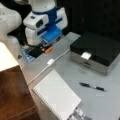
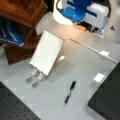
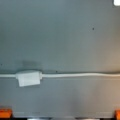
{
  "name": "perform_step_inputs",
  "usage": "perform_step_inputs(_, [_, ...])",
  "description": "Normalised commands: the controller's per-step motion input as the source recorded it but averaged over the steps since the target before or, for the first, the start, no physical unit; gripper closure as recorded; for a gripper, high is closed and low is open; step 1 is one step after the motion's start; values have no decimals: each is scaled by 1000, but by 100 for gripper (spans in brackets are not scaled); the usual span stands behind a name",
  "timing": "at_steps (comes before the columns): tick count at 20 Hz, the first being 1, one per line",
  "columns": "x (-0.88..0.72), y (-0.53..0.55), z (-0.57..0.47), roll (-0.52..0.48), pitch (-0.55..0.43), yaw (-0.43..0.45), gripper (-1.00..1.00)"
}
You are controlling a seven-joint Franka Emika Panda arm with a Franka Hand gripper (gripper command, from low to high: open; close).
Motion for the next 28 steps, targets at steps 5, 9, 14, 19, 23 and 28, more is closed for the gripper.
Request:
perform_step_inputs(5, [60,61,-19,78,131,272,-100])
perform_step_inputs(9, [203,234,-67,50,100,246,-100])
perform_step_inputs(14, [324,416,-77,130,88,44,-100])
perform_step_inputs(19, [353,469,41,271,137,-46,-100])
perform_step_inputs(23, [397,359,8,364,53,-9,-100])
perform_step_inputs(28, [381,138,-122,348,84,77,-100])
